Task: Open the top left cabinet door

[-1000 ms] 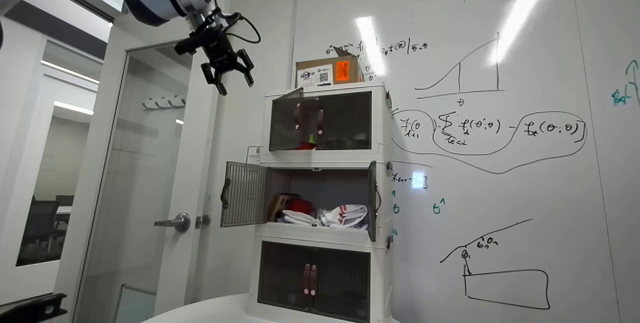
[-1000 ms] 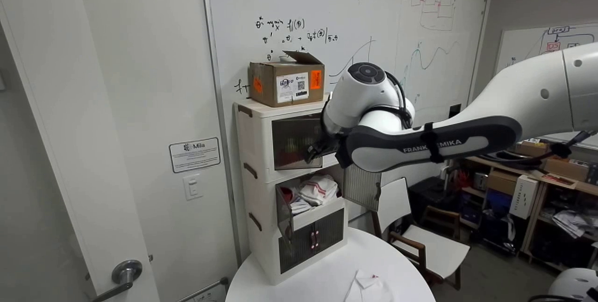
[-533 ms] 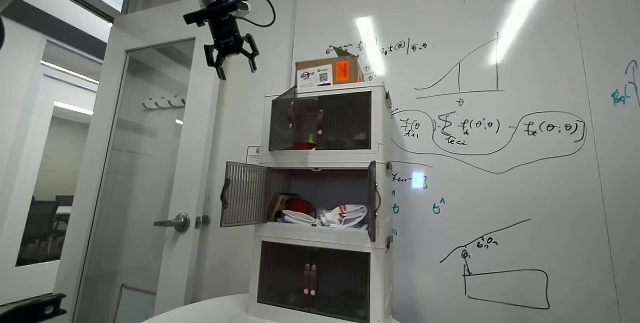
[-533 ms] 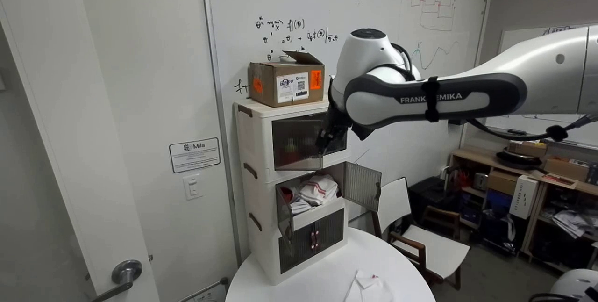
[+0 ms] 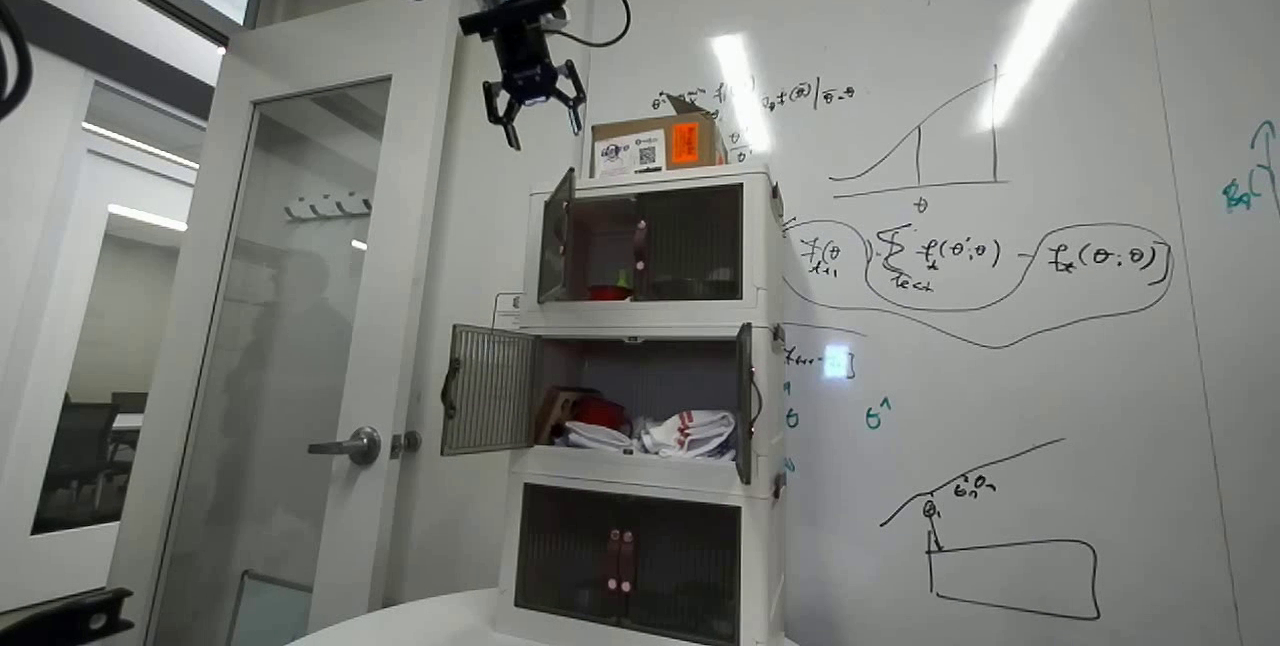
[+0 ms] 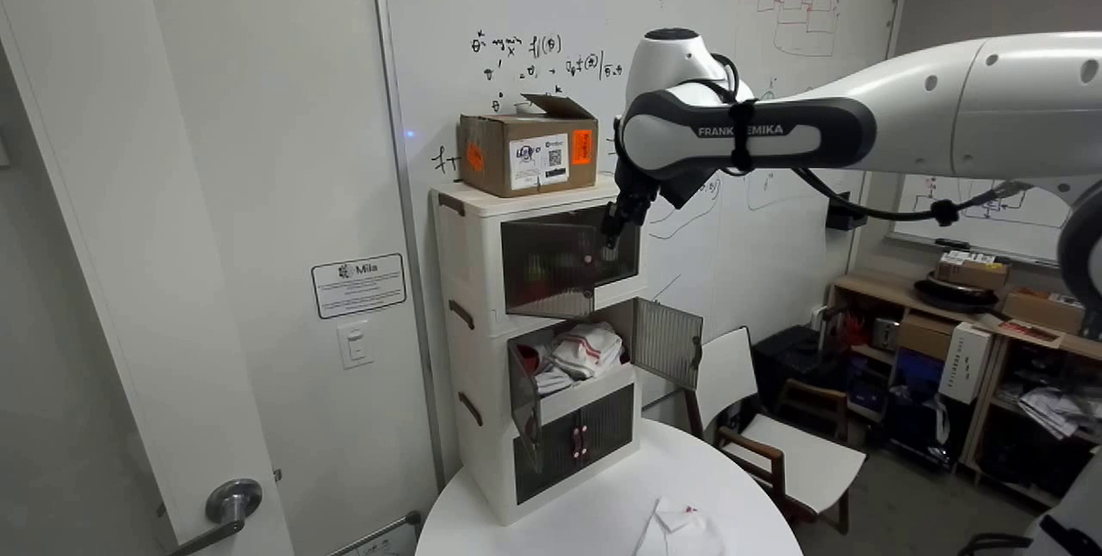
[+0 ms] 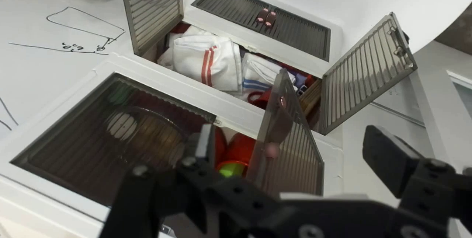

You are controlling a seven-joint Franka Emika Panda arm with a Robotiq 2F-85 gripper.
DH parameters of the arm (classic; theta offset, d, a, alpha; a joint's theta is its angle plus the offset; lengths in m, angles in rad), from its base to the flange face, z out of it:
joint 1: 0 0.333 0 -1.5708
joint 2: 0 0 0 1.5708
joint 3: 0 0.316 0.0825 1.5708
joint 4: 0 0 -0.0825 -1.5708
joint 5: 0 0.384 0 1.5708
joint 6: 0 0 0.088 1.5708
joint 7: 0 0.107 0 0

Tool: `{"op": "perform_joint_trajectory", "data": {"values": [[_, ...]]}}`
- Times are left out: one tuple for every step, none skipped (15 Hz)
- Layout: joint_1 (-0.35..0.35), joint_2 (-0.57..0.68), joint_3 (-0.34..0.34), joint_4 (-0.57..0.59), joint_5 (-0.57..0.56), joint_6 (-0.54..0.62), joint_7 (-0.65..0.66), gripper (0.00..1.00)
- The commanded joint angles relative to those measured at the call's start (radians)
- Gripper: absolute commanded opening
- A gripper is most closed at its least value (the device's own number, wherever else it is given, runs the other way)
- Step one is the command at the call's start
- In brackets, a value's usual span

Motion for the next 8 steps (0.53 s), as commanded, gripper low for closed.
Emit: {"op": "perform_joint_trajectory", "data": {"values": [[-0.011,0.126,-0.014,0.154,0.102,-0.113,-0.152,1.00],[-0.016,0.146,-0.012,0.173,0.120,-0.130,-0.178,1.00],[-0.019,0.162,-0.010,0.189,0.141,-0.143,-0.207,1.00],[-0.023,0.176,-0.008,0.203,0.159,-0.151,-0.230,1.00],[-0.026,0.187,-0.005,0.213,0.180,-0.153,-0.250,1.00],[-0.028,0.195,-0.003,0.219,0.196,-0.146,-0.267,1.00],[-0.030,0.202,-0.002,0.225,0.211,-0.138,-0.281,1.00],[-0.031,0.206,0.000,0.225,0.222,-0.126,-0.293,1.00]]}}
